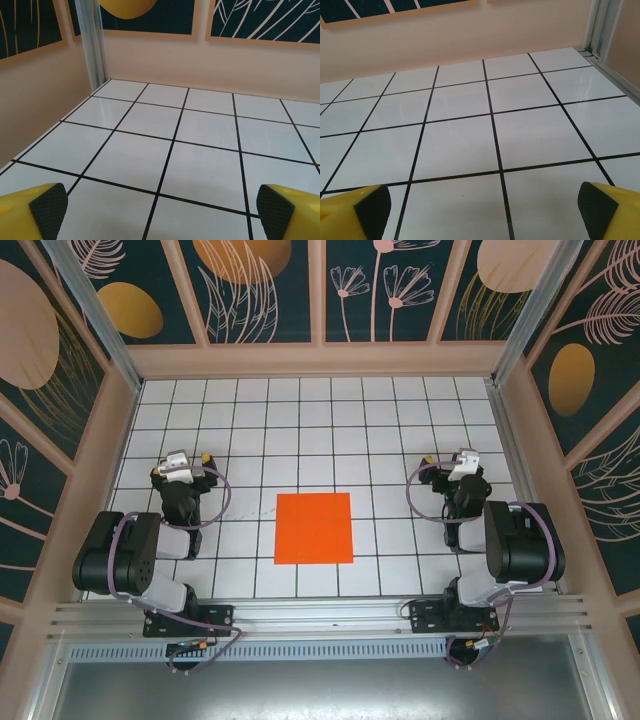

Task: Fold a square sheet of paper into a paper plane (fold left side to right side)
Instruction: Move the square sheet of paper to the center of the table.

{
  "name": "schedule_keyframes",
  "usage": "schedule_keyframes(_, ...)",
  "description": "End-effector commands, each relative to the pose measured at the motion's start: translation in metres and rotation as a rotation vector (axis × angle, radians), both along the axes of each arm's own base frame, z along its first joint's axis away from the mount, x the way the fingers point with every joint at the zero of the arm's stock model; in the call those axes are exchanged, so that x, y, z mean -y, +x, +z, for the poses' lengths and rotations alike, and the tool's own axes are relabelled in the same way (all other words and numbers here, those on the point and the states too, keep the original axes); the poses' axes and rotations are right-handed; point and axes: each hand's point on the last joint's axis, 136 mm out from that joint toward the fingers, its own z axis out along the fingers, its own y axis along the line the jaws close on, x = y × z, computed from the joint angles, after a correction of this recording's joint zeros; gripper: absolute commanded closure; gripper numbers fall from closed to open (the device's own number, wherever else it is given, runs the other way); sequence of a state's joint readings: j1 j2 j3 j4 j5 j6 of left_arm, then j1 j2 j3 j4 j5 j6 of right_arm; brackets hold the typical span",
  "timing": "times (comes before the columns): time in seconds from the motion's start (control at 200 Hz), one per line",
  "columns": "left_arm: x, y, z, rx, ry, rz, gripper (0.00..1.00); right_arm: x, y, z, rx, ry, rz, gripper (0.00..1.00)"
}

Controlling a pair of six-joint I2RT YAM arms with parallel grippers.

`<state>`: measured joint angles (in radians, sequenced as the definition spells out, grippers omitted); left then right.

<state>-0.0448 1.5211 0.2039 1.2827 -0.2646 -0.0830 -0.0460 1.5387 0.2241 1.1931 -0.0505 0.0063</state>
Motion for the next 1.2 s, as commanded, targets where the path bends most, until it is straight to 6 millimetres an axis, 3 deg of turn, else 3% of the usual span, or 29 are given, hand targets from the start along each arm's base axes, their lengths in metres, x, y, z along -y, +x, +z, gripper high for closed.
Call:
schedule_keyframes(0.0, 0.001, 0.004, 0.012, 0.046, -0.002, -0.011, 0.01, -0.001, 0.006, 0.015, 0.052, 0.002, 0.004, 0.01)
schedule_keyframes(0.686, -0.003, 0.002, 0.015, 0.055, -0.007, 0.008, 0.01, 0.003, 0.007, 0.016, 0.053, 0.01, -0.023, 0.01)
schedule_keyframes(0.801, -0.006, -0.008, 0.034, 0.094, -0.01, 0.025, 0.01, 0.017, 0.004, 0.031, 0.055, 0.041, -0.083, 0.01)
schedule_keyframes(0.961, -0.002, -0.014, 0.07, 0.132, -0.112, 0.009, 0.01, 0.016, -0.005, 0.055, 0.032, 0.035, -0.079, 0.01)
schedule_keyframes(1.091, 0.018, -0.01, 0.1, 0.142, -0.275, -0.08, 0.01, 0.003, -0.012, 0.074, -0.004, 0.101, -0.043, 0.01)
schedule_keyframes(1.196, 0.059, -0.001, 0.105, 0.027, -0.338, -0.213, 0.02, -0.015, -0.02, 0.085, -0.04, 0.178, -0.017, 0.01)
